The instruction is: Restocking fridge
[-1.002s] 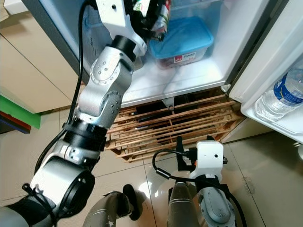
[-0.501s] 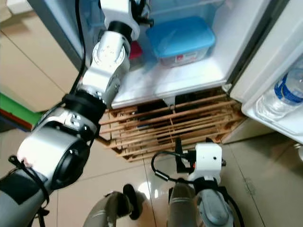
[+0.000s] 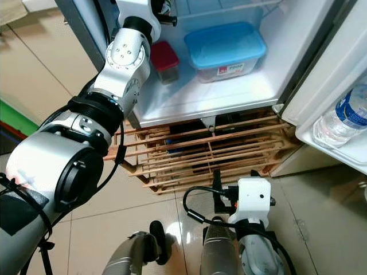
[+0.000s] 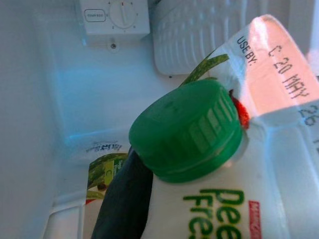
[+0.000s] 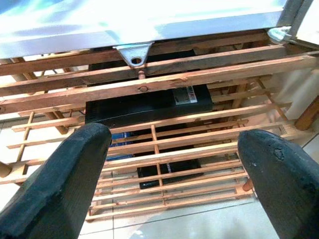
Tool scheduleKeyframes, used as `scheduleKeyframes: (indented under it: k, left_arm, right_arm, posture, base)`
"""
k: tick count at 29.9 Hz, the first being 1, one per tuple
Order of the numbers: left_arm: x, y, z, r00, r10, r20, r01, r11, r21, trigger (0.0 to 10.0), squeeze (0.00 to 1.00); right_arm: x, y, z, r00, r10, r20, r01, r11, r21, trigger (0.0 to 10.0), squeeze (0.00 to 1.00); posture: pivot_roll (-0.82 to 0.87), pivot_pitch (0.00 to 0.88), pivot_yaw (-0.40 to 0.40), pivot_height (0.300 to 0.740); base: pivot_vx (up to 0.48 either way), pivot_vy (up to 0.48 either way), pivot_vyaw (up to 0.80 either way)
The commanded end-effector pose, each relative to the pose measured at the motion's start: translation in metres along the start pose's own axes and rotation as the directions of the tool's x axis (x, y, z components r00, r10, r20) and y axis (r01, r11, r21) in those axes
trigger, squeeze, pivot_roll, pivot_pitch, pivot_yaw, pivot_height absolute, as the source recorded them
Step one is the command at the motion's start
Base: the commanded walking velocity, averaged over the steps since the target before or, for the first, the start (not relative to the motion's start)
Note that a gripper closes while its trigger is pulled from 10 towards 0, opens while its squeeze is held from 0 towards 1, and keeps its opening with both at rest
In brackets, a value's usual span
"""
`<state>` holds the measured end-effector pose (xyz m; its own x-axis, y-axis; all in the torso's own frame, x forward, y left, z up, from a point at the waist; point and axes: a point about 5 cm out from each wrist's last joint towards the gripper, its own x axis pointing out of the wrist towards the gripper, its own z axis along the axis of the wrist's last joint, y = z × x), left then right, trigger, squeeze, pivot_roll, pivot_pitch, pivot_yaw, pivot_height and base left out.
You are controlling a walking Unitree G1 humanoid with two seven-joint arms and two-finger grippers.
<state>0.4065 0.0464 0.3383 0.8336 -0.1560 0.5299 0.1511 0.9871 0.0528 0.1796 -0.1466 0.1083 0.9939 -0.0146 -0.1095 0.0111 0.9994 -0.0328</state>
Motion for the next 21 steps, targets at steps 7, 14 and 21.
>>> scheduleKeyframes:
  k: [7,14,21]
  left_arm:
    - [0.003,0.022,-0.003,0.994,0.097,-0.053,-0.096,0.995,0.009,0.0,0.0]
    - [0.005,0.029,-0.004,0.985,0.139,-0.097,-0.139,0.99,0.009,10.0,0.0]
    - [0.007,0.036,-0.003,0.976,0.17,-0.133,-0.181,0.981,-0.067,10.0,1.0]
  right_arm:
    - [-0.008,0.003,0.001,1.0,-0.013,-0.009,0.013,1.0,0.013,10.0,0.0]
    - [-0.012,0.001,0.0,1.0,-0.026,-0.016,0.027,1.0,0.012,10.0,0.0]
    - [-0.015,0.0,0.0,0.999,-0.033,-0.018,0.034,0.999,0.007,10.0,0.0]
  posture:
    - [-0.43,0.297,0.174,0.74]
    - [-0.45,0.302,0.178,0.74]
    - [-0.46,0.296,0.18,0.74]
  base:
    - [0.0,0.0,0.0]
    - [0.0,0.0,0.0]
    - [0.0,0.0,0.0]
